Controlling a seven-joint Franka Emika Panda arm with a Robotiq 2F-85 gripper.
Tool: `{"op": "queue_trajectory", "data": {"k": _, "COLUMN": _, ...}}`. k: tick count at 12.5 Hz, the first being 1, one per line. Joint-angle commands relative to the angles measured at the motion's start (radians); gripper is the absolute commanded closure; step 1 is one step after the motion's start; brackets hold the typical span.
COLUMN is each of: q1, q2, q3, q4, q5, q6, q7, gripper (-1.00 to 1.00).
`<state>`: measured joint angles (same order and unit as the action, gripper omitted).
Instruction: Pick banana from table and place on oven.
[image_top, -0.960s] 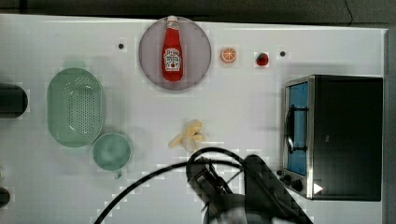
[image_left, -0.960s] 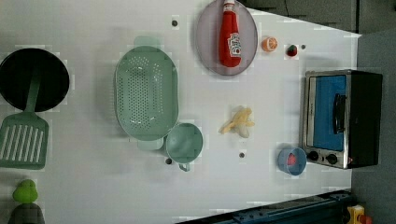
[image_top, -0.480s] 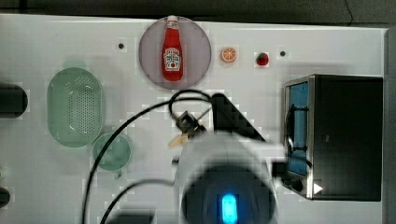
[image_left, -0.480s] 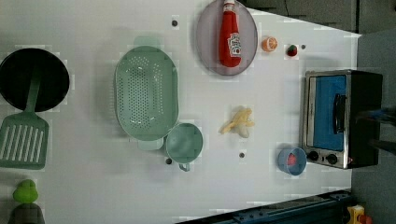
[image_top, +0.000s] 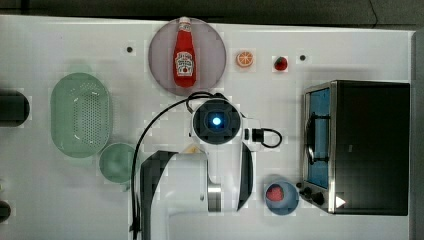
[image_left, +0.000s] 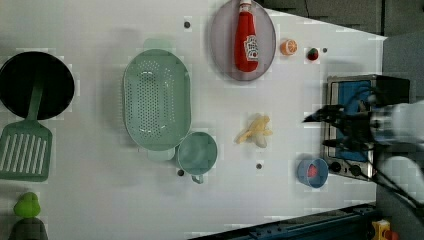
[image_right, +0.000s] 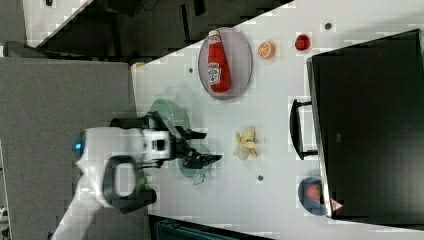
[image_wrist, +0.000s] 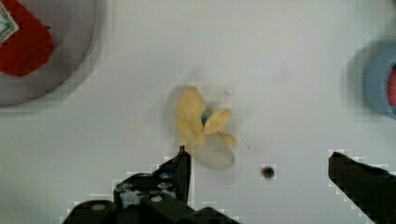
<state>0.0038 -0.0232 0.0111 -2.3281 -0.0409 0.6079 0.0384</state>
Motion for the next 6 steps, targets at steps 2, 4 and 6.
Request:
{"op": "queue_trajectory", "data": {"k": 2, "q1": -0.012, "q2": 0.077, "q3": 0.008, "q4": -0.038, "q5": 0.025, "q6": 0.164, "q7": -0.037, "gripper": -1.0}}
{"op": "queue_trajectory", "data": {"k": 4, "q1": -0.01, "q2": 0.154, "q3": 0.012, "q4": -0.065, "q5": 0.025, "q6": 0.253, "q7": -0.037, "gripper": -1.0}}
{"op": "queue_trajectory", "data": {"k": 6, "q1": -0.009, "q2": 0.222, "q3": 0.028, "q4": -0.087, "q5": 0.025, "q6": 0.332, "q7": -0.037, "gripper": -1.0}}
